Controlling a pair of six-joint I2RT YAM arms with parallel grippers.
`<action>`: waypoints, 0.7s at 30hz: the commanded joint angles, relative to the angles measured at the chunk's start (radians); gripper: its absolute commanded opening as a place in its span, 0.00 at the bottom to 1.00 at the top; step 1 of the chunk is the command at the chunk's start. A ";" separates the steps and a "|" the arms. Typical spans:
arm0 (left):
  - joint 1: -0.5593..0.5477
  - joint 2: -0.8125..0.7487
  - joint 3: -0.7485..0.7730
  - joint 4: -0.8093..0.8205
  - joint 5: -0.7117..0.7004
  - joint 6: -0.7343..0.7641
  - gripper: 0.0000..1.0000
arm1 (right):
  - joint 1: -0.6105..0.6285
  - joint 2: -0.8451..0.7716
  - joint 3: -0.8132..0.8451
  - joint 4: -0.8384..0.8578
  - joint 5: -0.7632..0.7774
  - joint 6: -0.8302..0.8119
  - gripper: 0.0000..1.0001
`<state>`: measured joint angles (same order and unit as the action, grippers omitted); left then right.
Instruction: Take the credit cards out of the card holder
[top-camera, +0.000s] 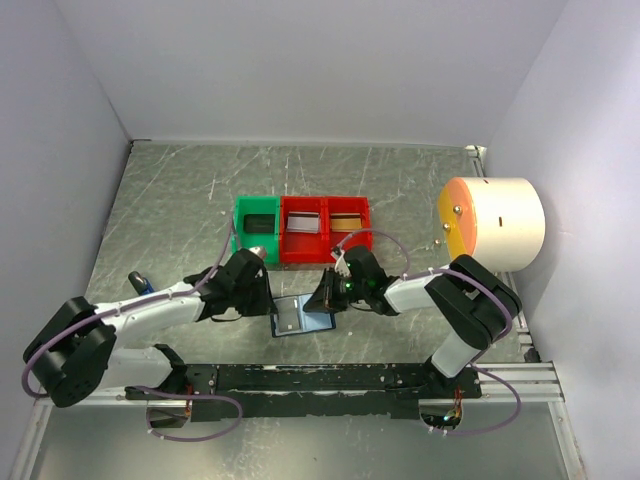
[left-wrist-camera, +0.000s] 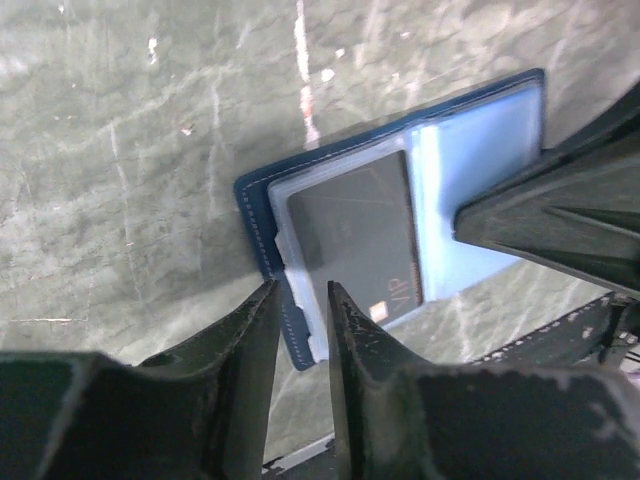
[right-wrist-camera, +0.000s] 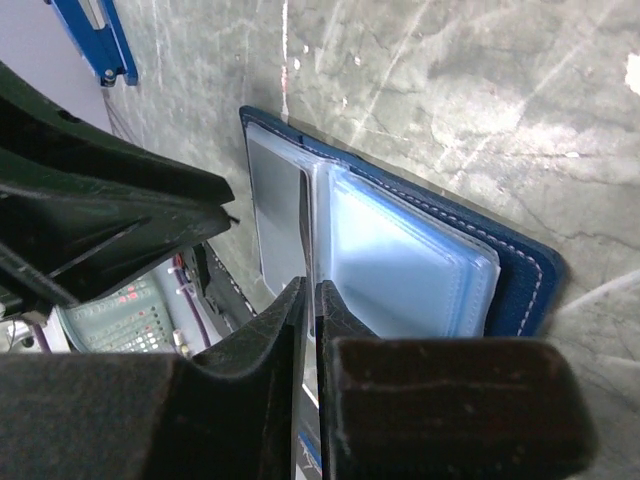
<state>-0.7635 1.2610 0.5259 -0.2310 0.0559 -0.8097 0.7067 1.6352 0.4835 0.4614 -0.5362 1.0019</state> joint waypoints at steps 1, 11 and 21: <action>-0.009 -0.068 0.061 -0.026 0.000 -0.005 0.39 | -0.002 0.010 0.027 -0.005 -0.015 -0.021 0.09; -0.049 0.068 0.082 -0.028 -0.013 -0.029 0.41 | 0.001 0.030 0.023 0.037 -0.033 -0.003 0.15; -0.097 0.173 0.025 0.001 -0.072 -0.084 0.29 | 0.025 0.066 0.032 0.061 -0.052 0.006 0.25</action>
<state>-0.8391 1.3907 0.5919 -0.2005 0.0456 -0.8730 0.7174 1.6768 0.4942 0.4904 -0.5747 1.0054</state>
